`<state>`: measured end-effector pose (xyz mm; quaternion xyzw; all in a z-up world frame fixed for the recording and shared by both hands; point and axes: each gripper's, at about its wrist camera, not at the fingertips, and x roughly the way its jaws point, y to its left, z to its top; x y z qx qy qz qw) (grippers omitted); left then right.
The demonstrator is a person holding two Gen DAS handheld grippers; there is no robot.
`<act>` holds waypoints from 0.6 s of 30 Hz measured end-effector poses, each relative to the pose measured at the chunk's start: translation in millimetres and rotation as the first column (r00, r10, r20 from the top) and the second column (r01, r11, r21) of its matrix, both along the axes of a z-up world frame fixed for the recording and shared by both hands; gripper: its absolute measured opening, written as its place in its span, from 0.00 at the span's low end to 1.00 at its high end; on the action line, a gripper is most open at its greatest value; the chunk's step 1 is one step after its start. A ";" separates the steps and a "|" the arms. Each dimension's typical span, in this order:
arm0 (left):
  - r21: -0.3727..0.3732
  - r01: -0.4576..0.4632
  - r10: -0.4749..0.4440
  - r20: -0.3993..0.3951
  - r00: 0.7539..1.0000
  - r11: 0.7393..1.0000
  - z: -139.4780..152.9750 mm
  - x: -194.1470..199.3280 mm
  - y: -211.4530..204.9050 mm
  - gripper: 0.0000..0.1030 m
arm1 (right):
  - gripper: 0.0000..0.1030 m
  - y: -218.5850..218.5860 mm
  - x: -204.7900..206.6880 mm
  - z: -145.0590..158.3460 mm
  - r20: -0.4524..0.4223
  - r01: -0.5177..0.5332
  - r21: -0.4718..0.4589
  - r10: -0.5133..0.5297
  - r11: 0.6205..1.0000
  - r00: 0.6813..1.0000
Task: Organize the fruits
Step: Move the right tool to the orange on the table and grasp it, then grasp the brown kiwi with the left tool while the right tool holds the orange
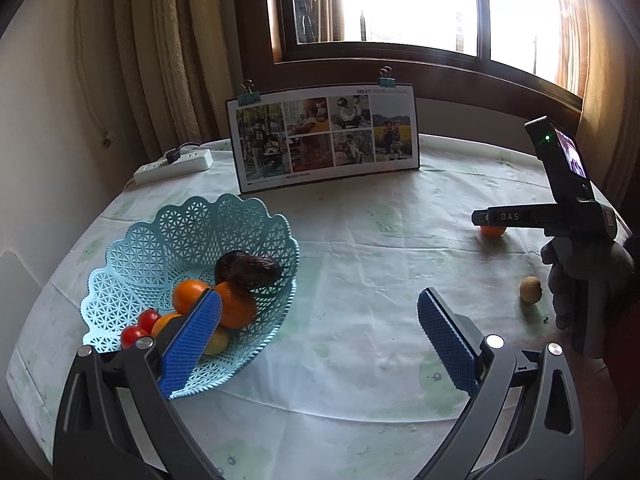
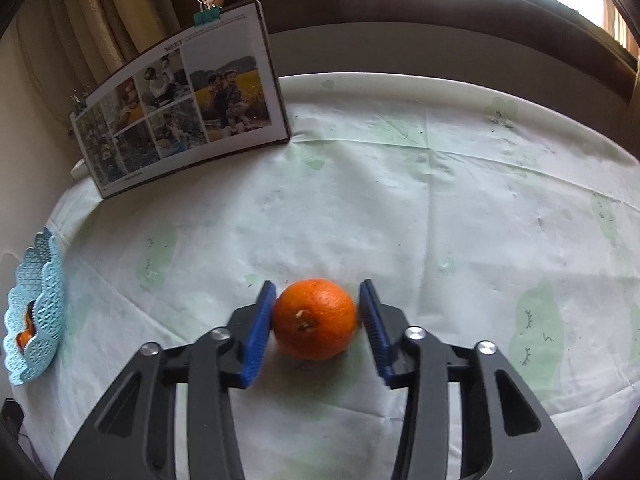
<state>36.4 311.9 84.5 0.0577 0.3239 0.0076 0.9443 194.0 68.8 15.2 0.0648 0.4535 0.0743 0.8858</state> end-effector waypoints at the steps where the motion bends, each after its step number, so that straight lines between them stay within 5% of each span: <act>1: 0.000 0.005 -0.005 -0.002 1.000 1.000 -0.3 0.6 -2.1 0.97 | 0.38 -0.2 -1.7 0.6 0.001 0.003 -0.008 -0.003 1.000 1.000; 18: -0.023 0.187 -0.188 -0.088 0.978 0.982 -22.7 28.1 -87.8 0.97 | 0.38 -79.6 -58.9 13.9 0.051 0.141 0.043 -0.143 0.989 0.988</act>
